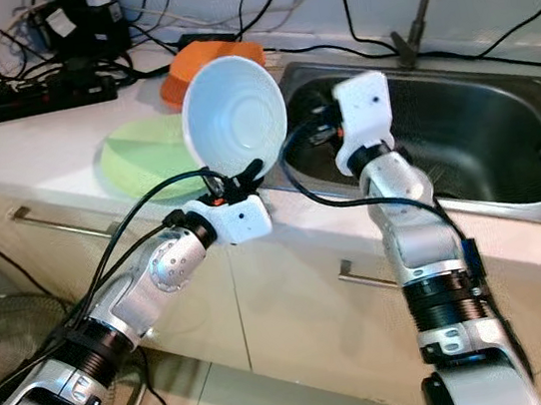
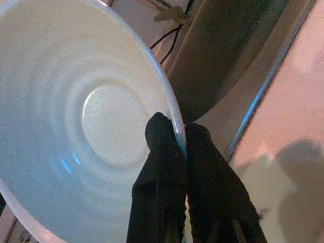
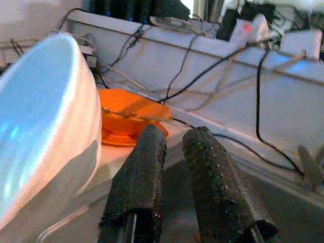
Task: Kitchen organization
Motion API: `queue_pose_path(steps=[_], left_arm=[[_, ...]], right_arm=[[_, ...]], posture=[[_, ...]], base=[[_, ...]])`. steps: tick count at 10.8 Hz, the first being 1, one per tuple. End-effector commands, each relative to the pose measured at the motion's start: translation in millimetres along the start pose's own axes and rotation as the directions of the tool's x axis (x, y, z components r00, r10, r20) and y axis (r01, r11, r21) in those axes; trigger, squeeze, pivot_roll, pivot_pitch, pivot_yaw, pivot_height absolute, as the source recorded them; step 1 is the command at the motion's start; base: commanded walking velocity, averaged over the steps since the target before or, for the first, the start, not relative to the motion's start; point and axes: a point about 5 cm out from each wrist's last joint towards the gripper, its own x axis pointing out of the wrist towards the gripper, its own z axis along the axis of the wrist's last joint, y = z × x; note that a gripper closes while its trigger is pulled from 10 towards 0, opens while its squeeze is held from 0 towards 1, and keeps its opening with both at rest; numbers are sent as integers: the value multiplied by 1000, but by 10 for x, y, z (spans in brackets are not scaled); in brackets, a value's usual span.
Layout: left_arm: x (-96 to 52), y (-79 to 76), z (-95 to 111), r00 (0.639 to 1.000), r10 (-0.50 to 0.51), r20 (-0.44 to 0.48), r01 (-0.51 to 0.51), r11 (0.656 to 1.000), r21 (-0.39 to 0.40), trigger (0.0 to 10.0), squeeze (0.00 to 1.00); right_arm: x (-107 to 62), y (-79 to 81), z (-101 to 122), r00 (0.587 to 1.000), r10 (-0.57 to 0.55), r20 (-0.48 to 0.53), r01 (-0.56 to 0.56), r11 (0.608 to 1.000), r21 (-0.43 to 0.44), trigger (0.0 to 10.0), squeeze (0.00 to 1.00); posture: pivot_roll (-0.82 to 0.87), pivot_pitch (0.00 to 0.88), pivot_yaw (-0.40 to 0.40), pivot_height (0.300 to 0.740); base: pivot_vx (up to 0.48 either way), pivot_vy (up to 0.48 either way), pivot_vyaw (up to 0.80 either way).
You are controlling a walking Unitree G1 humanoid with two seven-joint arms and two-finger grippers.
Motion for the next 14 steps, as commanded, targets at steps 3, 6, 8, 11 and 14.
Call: queue_pose_path(steps=[3, 6, 8, 11, 14], left_arm=[[34, -21, 98, 999, -15, 36, 15, 1000, 10, 10000, 0], [37, -43, 99, 999, -27, 38, 27, 1000, 11, 10000, 0], [49, -50, 104, 999, -32, 38, 31, 999, 18, 10000, 0], [38, -88, 49, 999, -40, 11, 39, 996, 74, 10000, 0], [38, -95, 20, 999, -35, -5, 35, 994, 102, 10000, 0]], right_arm=[[-71, -65, 126, 1000, 19, -14, -19, 1000, -8, 10000, 1000], [-134, -41, 245, 998, 58, -25, -57, 998, 22, 10000, 980], [-139, 16, 292, 996, 87, -25, -86, 996, 33, 10000, 0], [-135, 105, 359, 989, 132, -61, -124, 986, 114, 10000, 0], [-132, 223, 305, 975, 185, -121, -167, 974, 151, 10000, 0]], posture=[[152, 14, 4, 740], [134, 11, 13, 740], [132, 8, 15, 740], [131, 13, 9, 740], [134, 23, 5, 740]], base=[[0, 0, 0], [0, 0, 0], [0, 0, 0], [0, 0, 0], [0, 0, 0]])
